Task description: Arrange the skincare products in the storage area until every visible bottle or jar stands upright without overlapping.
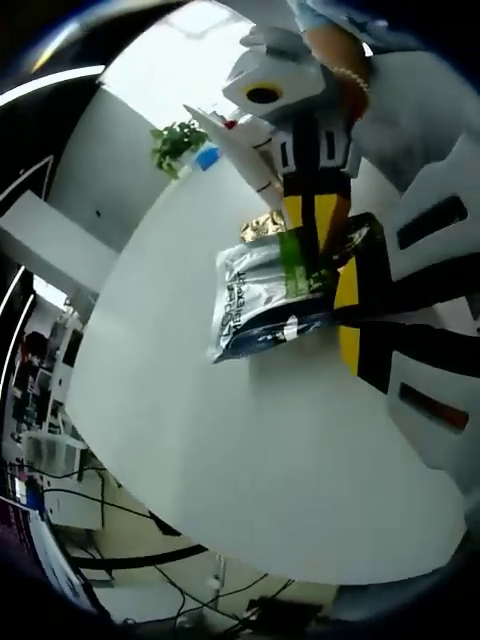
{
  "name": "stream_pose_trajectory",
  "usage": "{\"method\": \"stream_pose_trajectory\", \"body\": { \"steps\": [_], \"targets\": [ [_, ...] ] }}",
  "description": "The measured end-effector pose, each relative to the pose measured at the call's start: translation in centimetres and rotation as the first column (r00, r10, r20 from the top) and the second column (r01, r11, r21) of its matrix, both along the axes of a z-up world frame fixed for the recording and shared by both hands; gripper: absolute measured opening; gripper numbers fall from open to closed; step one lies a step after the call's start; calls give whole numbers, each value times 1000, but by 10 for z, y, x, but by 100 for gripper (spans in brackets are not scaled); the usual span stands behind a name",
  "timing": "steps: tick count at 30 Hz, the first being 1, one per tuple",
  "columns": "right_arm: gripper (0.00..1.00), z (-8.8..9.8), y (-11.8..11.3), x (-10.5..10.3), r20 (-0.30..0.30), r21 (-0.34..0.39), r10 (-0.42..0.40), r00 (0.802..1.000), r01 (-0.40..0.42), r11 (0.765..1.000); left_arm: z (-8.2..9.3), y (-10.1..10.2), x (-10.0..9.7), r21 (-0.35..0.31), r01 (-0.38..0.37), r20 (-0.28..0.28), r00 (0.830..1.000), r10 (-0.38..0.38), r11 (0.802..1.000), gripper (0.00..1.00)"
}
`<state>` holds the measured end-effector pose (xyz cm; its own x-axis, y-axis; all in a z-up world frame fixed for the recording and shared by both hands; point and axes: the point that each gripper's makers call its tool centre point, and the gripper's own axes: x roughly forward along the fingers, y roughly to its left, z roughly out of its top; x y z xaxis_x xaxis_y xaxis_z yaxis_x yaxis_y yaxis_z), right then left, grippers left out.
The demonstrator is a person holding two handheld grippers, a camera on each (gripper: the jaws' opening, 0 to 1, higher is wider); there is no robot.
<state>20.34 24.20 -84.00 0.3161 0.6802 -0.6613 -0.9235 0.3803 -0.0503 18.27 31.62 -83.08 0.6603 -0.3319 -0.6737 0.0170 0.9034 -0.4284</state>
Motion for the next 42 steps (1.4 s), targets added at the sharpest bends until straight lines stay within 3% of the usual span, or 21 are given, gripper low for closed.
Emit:
{"method": "stream_pose_trajectory", "body": {
  "steps": [3, 14, 17, 19, 22, 26, 30, 33, 36, 40, 42],
  "targets": [
    [2, -1, -2, 2, 28, -5, 7, 1000, -6, 1000, -1, 2, 1, 4, 10, -10, 1000, -10, 1000, 0],
    [0, 2, -11, -4, -72, 27, 1, 997, 1, 1000, -9, 8, 1, 40, 17, -30, 999, -16, 999, 3],
    [0, 6, -15, 0, -46, 21, -3, 999, 4, 1000, -12, 14, -1, 112, 28, -32, 999, -25, 993, 1],
    [0, 8, -16, 4, -24, 18, -1, 1000, 2, 1000, -11, 15, 0, 105, 16, -20, 1000, -14, 994, 2],
    [0, 8, -16, 4, -57, 28, -13, 998, 15, 1000, -9, 13, 0, 62, -2, -17, 1000, 3, 998, 0],
    [0, 13, -20, 6, -57, 45, -41, 997, 44, 998, -7, 17, 0, 100, -1, -7, 1000, 1, 995, 0],
    [0, 21, -23, 11, -48, 79, -72, 996, 75, 994, -4, 17, 1, 91, -1, 2, 1000, 1, 996, 0],
    [0, 18, -15, 2, -87, 115, -22, 996, 32, 993, -5, 14, 2, 79, 4, 0, 1000, -4, 997, 0],
    [0, 9, -9, -12, -110, 91, 47, 993, -37, 995, -8, 13, 3, 105, 18, -6, 1000, -18, 994, 0],
    [0, -6, -12, -11, -82, 20, 38, 996, -37, 999, -10, 11, 3, 106, 23, -9, 1000, -22, 994, 0],
    [0, -3, -11, -10, -83, 38, 34, 996, -31, 999, -11, 9, 5, 112, 28, -7, 1000, -27, 993, 0]
  ]
}}
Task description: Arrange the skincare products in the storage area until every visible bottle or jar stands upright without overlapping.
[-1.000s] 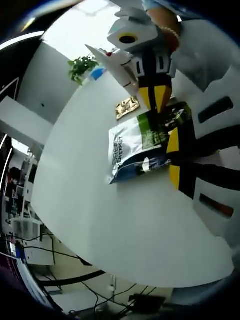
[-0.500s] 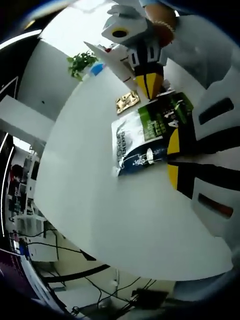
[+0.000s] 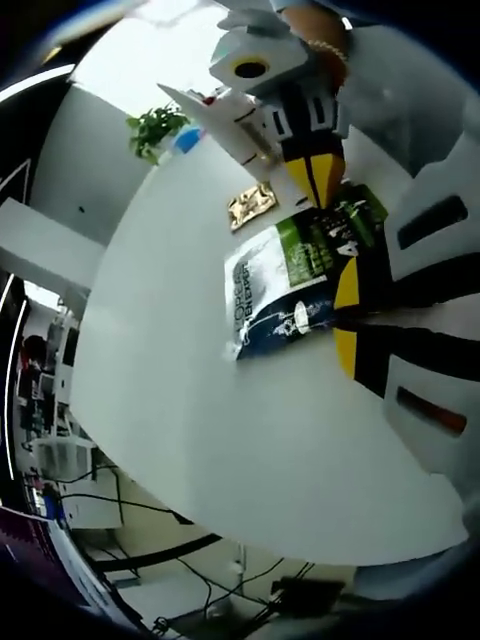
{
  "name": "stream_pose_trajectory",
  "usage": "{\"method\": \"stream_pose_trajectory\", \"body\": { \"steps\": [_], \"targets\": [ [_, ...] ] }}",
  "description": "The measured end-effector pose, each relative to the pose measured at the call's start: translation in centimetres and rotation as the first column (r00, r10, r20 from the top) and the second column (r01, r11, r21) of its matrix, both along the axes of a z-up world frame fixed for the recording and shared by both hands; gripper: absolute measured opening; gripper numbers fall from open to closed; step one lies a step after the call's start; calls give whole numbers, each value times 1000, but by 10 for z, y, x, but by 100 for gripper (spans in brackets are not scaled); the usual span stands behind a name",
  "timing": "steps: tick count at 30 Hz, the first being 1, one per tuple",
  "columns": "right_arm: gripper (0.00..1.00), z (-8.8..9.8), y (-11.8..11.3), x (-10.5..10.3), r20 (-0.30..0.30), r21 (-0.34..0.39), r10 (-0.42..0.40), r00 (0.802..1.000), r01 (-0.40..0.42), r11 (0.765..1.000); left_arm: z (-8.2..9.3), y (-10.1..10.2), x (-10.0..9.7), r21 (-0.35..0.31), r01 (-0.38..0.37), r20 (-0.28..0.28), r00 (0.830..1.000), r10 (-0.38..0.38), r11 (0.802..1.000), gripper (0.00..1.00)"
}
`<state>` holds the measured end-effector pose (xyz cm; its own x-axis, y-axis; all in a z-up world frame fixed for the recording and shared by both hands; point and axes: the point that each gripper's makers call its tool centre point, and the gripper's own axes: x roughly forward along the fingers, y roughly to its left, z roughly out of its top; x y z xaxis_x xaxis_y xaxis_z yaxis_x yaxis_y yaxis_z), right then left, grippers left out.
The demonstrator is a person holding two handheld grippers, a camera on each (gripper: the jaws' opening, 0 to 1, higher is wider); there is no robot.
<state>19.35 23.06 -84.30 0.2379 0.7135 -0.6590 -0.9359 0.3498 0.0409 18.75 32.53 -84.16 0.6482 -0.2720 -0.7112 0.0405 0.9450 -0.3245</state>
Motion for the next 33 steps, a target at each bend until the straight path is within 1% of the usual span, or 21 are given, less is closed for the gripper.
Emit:
{"method": "stream_pose_trajectory", "body": {
  "steps": [2, 5, 10, 15, 17, 18, 19, 21, 23, 25, 26, 27, 29, 30, 31, 32, 33],
  "targets": [
    [0, -1, -1, 1, -10, -3, -12, 1000, 12, 1000, -1, 0, 1, 7, 4, -1, 1000, -4, 1000, 0],
    [0, -1, -1, 2, -8, -3, -19, 1000, 19, 1000, -1, 0, 3, 14, 10, 5, 1000, -10, 1000, 0],
    [0, -2, -2, 3, 4, -6, -22, 1000, 22, 1000, -2, 0, 10, 55, 33, 12, 999, -33, 998, 0],
    [0, -1, -4, 7, 14, -7, -27, 1000, 27, 1000, -1, -1, 11, 43, 27, 6, 1000, -28, 999, 0],
    [0, 1, -4, 6, 7, -7, -23, 1000, 24, 1000, 2, 1, 10, 35, 14, 8, 1000, -15, 999, 3],
    [0, 5, -4, 6, 6, 5, -23, 1000, 22, 1000, 4, 3, 10, 30, 2, 18, 1000, -3, 1000, 4],
    [0, 9, -4, 8, 12, 17, -26, 1000, 26, 1000, 10, 6, 12, 24, -18, 43, 999, 17, 1000, 7],
    [0, 24, -3, 17, 38, 61, -54, 998, 52, 997, 20, 11, 13, 30, -42, 76, 996, 40, 999, 10],
    [0, 35, -6, 24, 39, 80, -81, 996, 78, 994, 30, 16, 12, 46, -58, 97, 994, 53, 997, 10],
    [0, 43, -10, 29, 26, 94, -105, 994, 102, 990, 39, 16, 10, 49, -68, 112, 992, 63, 996, 10],
    [0, 46, -13, 31, 13, 90, -125, 992, 123, 988, 44, 14, 9, 34, -73, 122, 990, 68, 997, 10],
    [0, 47, -17, 32, 3, 77, -137, 991, 137, 988, 54, 8, 10, -13, -81, 146, 986, 82, 997, 10],
    [0, 47, -25, 31, -10, 33, -144, 989, 145, 989, 67, -1, 9, -60, -86, 168, 981, 95, 994, 10],
    [0, 44, -31, 23, -36, -20, -120, 992, 120, 993, 75, -5, 10, -84, -89, 184, 977, 103, 993, 9],
    [0, 42, -34, 19, -53, -34, -107, 993, 105, 994, 88, -13, 10, -122, -86, 214, 971, 111, 989, 9],
    [0, 40, -38, 11, -78, -50, -89, 993, 86, 995, 94, -19, 9, -147, -83, 221, 969, 114, 986, 8],
    [0, 39, -41, 6, -88, -54, -80, 993, 76, 996, 103, -28, 6, -168, -69, 227, 968, 107, 983, 8]
  ]
}}
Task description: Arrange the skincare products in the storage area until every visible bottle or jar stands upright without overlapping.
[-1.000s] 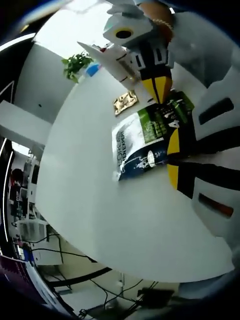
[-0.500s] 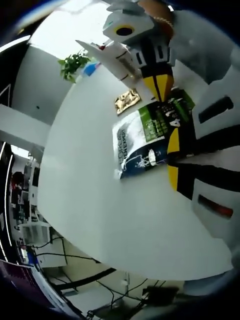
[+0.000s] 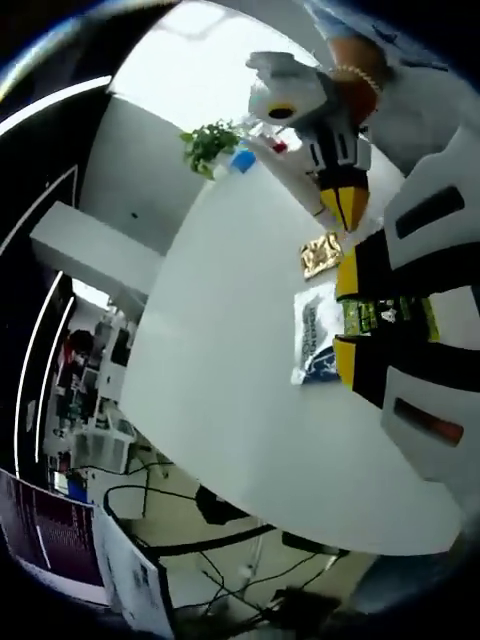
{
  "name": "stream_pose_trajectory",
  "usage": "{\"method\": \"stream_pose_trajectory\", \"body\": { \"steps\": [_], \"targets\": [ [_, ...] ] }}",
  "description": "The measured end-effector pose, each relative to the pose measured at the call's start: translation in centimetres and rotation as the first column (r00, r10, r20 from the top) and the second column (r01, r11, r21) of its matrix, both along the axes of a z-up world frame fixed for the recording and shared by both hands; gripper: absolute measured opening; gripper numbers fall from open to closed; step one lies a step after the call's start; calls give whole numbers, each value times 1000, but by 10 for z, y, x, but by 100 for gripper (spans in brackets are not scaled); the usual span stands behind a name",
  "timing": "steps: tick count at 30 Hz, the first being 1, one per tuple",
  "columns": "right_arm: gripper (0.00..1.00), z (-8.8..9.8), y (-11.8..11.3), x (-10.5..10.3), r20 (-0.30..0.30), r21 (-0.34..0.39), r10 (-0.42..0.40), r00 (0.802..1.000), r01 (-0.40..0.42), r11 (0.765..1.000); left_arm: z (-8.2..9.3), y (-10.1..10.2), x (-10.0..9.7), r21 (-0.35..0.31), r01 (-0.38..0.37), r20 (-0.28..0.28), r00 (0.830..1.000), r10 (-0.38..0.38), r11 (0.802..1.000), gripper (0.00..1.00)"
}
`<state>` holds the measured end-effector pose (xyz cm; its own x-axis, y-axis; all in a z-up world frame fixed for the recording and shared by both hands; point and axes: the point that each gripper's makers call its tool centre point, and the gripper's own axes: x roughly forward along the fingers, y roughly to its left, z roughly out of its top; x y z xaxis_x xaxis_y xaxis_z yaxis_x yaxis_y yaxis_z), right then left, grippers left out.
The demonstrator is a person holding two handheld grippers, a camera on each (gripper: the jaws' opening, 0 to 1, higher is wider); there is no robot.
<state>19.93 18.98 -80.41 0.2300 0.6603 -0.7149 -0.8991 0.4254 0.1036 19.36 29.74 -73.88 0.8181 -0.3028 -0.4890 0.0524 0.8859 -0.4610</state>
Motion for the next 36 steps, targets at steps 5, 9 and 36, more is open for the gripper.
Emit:
{"method": "stream_pose_trajectory", "body": {
  "steps": [5, 9, 36],
  "targets": [
    [0, -19, -13, -4, 77, -66, 24, 997, -18, 998, 15, -26, -14, 40, 43, 5, 999, -43, 998, 4],
    [0, -34, -9, -4, 64, -93, 17, 998, -11, 996, 18, -46, -22, 60, 83, -5, 997, -82, 995, 4],
    [0, -31, -10, 3, 127, -88, -3, 992, 14, 996, -6, -40, -30, 238, 112, -46, 993, -104, 965, 4]
  ]
}}
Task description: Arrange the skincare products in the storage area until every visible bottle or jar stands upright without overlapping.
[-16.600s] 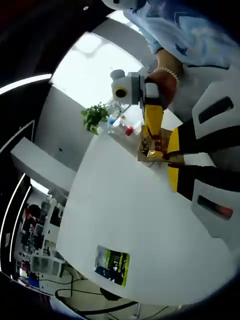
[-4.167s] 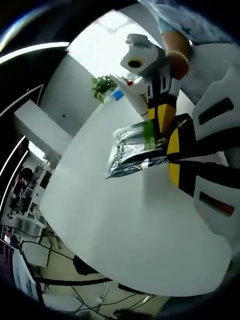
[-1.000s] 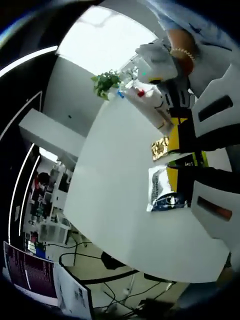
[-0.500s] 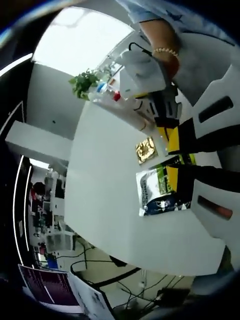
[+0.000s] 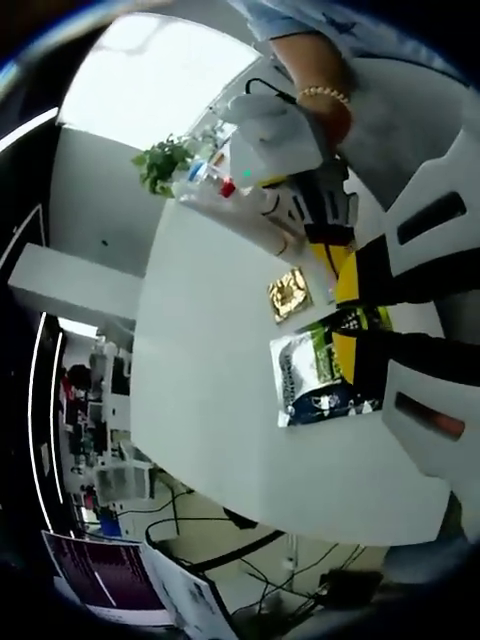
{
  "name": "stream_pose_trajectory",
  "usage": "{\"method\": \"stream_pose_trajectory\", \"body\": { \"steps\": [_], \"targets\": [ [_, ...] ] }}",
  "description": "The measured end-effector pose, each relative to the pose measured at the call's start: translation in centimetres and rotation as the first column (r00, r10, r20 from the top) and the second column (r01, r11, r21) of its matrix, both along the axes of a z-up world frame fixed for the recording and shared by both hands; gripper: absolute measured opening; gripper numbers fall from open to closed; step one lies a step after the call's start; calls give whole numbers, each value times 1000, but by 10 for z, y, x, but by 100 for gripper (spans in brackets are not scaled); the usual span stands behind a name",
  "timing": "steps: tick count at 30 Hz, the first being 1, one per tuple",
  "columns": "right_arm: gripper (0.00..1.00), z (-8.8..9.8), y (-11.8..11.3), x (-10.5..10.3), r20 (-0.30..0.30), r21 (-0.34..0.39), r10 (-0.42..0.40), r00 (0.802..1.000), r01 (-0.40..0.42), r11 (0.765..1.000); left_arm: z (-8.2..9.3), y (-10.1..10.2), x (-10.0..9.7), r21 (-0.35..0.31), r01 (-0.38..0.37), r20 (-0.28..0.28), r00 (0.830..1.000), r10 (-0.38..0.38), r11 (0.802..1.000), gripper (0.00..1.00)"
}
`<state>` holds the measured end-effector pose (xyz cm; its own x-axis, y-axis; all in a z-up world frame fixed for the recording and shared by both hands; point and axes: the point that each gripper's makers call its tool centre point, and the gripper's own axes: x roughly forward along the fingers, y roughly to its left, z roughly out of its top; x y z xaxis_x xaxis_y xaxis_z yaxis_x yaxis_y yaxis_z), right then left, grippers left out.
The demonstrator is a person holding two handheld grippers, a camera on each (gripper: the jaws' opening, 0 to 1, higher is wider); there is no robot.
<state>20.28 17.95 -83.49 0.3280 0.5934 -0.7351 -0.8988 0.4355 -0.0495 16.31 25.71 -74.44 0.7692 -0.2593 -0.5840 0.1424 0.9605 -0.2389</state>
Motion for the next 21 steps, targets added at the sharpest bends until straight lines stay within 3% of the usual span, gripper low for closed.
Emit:
{"method": "stream_pose_trajectory", "body": {
  "steps": [1, 4, 12, 21],
  "targets": [
    [0, 7, 3, 5, 32, 33, -12, 999, 11, 999, 0, 0, 0, 5, 0, 3, 1000, 0, 1000, 4],
    [0, 12, 3, 9, 34, 59, -42, 999, 40, 997, -1, 2, 0, 18, 0, 3, 1000, 0, 1000, 4],
    [0, 8, -3, 18, 41, 43, -74, 996, 72, 996, -3, 4, 0, 45, 4, -2, 1000, -4, 999, 3],
    [0, 13, -1, 30, 107, 49, -96, 990, 91, 995, -6, 5, -1, 84, 10, -13, 1000, -9, 996, 2]
  ]
}}
